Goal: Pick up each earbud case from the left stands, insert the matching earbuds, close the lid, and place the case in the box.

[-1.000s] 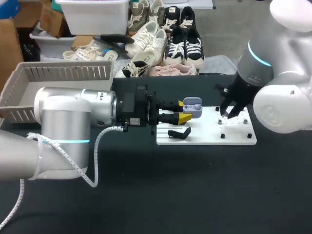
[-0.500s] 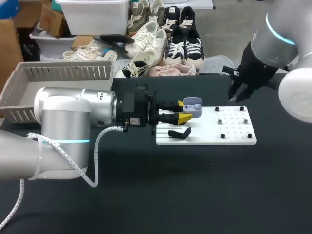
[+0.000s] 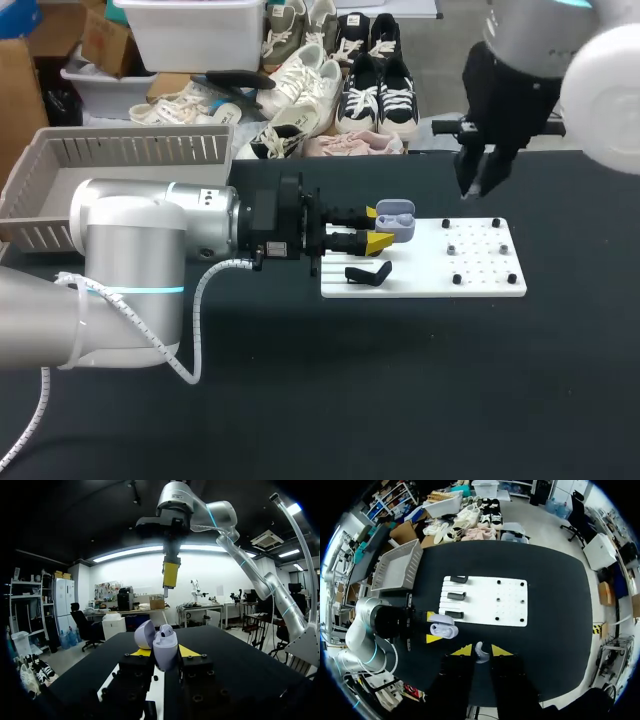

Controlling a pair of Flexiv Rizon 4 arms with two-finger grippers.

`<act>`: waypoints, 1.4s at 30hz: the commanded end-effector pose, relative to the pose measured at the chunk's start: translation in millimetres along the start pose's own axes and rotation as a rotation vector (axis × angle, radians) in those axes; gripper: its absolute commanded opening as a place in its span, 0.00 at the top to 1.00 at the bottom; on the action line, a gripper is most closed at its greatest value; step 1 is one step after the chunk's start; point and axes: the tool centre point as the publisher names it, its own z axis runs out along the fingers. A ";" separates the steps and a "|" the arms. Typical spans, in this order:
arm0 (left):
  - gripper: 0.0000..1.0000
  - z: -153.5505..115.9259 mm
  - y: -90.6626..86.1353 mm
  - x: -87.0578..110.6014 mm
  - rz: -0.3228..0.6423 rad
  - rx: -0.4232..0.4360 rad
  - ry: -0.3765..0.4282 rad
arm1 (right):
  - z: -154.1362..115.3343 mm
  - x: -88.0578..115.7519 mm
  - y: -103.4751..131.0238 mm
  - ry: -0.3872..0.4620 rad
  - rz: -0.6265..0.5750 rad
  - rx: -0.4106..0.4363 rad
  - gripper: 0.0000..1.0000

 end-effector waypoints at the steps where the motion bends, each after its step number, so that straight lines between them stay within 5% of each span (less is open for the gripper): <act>1: 1.00 -0.2 -0.7 0.3 0.001 -0.003 -0.002 | -10.0 -0.1 26.7 0.073 -0.024 0.055 1.00; 16: 1.00 -0.2 -0.7 0.3 0.001 -0.003 -0.002 | 8.2 9.2 80.2 0.094 -0.133 0.023 1.00; 42: 1.00 -0.2 -0.7 0.3 0.001 -0.003 -0.002 | 22.9 -0.1 87.2 0.076 -0.125 -0.018 1.00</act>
